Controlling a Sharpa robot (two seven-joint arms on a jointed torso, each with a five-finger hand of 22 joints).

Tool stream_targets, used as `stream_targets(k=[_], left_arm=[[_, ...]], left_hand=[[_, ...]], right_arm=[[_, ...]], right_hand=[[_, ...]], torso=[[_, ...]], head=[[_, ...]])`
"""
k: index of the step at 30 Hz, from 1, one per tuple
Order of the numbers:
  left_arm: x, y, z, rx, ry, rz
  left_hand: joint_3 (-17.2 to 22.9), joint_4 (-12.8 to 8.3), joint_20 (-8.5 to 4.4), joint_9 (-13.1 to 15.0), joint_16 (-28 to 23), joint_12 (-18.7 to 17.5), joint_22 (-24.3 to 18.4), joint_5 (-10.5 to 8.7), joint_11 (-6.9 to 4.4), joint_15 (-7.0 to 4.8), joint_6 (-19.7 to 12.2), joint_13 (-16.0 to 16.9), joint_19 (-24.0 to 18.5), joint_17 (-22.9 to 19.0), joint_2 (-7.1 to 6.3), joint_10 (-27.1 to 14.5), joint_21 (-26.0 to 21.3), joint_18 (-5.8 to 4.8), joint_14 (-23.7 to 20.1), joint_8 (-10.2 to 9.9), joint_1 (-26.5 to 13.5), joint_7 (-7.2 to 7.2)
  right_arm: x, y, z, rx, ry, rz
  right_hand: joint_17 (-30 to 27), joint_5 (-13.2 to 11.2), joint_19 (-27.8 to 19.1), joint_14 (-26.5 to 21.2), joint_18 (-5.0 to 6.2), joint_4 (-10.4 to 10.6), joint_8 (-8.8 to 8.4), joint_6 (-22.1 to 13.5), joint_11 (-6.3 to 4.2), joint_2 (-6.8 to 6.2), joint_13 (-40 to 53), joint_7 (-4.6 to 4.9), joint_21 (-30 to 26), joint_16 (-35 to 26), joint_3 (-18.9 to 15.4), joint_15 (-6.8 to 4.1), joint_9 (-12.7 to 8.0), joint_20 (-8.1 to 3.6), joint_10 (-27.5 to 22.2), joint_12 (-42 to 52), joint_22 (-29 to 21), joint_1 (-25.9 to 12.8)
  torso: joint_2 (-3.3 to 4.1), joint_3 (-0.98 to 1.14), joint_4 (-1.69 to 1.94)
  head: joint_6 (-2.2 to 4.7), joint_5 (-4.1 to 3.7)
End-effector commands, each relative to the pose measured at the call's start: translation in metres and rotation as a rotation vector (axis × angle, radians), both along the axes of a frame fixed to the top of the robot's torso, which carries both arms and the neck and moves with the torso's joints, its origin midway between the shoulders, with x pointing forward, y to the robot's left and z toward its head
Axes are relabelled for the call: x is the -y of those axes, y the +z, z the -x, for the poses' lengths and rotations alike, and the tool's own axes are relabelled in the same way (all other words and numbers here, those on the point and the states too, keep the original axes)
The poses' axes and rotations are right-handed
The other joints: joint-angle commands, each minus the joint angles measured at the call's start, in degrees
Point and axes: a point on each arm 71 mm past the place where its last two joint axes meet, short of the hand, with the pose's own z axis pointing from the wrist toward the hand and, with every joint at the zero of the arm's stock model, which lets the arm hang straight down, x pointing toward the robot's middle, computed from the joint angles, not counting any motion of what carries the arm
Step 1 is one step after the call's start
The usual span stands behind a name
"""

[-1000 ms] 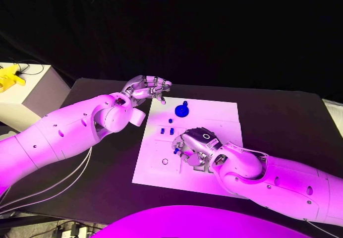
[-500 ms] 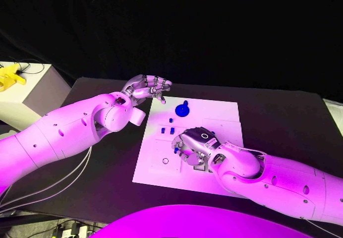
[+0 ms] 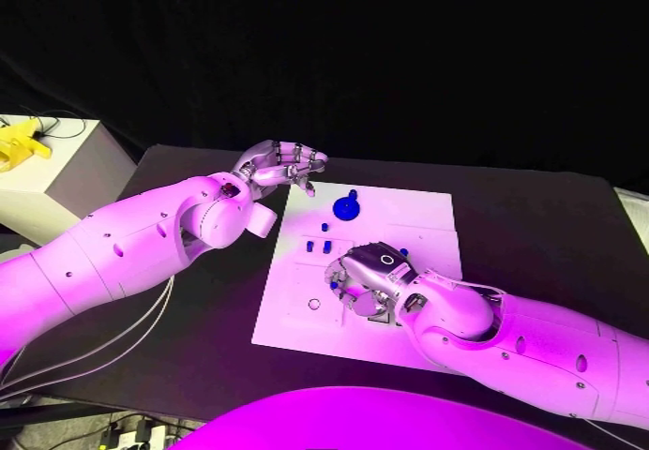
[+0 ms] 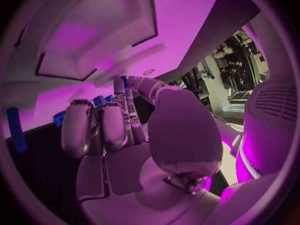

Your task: Assemble the parts on the task board

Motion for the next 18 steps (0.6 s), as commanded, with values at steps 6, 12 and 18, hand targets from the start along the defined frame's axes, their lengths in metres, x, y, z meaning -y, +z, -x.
stream_targets(k=[6,12,18], left_arm=[[0.0009,0.0002,0.0004,0.0,-0.009,-0.006],[0.0011,-0.0002,0.0004,-0.006,-0.009,-0.008],[0.0004,-0.001,0.0003,-0.016,-0.007,-0.011]], left_hand=[[-0.1,0.6,0.28,-0.1,0.4,-0.3,-0.1,0.11,0.14,0.29,-0.5,-0.1,0.2,0.1,0.48,-0.5,-0.3,0.84,-0.3,0.3,-0.1,0.66],[-0.1,0.7,0.3,-0.1,0.4,-0.3,-0.1,0.11,0.15,0.3,-0.5,-0.1,0.2,0.1,0.55,-0.5,-0.4,0.84,-0.3,0.3,-0.1,0.67],[-0.3,1.4,0.39,-0.3,0.6,-0.3,-0.3,0.07,0.22,0.38,-0.9,-0.2,0.5,0.3,0.87,-0.9,-0.5,0.86,-0.2,0.4,-0.5,0.72]], right_arm=[[0.0002,-0.0024,0.003,-0.005,0.034,0.006],[0.0036,-0.0018,0.0002,0.002,0.003,-0.013],[0.0074,0.0006,-0.0013,0.007,-0.03,-0.048]], right_hand=[[-11.7,-1.8,-6.3,-2.8,2.5,1.3,-2.33,-3.2,1.78,-1.77,-2.0,0.97,-14.3,-9.8,-3.1,1.57,-0.8,1.76,-10.3,-0.1,-12.0,-1.7],[-15.4,-1.8,-8.6,-4.9,3.56,1.7,-4.53,-6.2,2.48,-1.3,-3.6,1.6,-20.7,-11.9,-7.6,2.23,-1.6,2.48,-15.4,0.7,-16.8,0.0],[-18.4,-3.6,-9.3,-6.4,4.17,6.9,-6.76,-8.4,3.46,1.3,-4.2,2.78,-25.5,-11.5,-20.0,3.03,-2.4,3.23,-19.5,4.1,-20.3,5.3]], torso=[[0.0,0.03,0.0],[-0.05,0.02,-0.03],[-0.02,0.09,-0.02]], head=[[0.66,-0.51],[0.73,-0.53],[0.74,-0.51]])
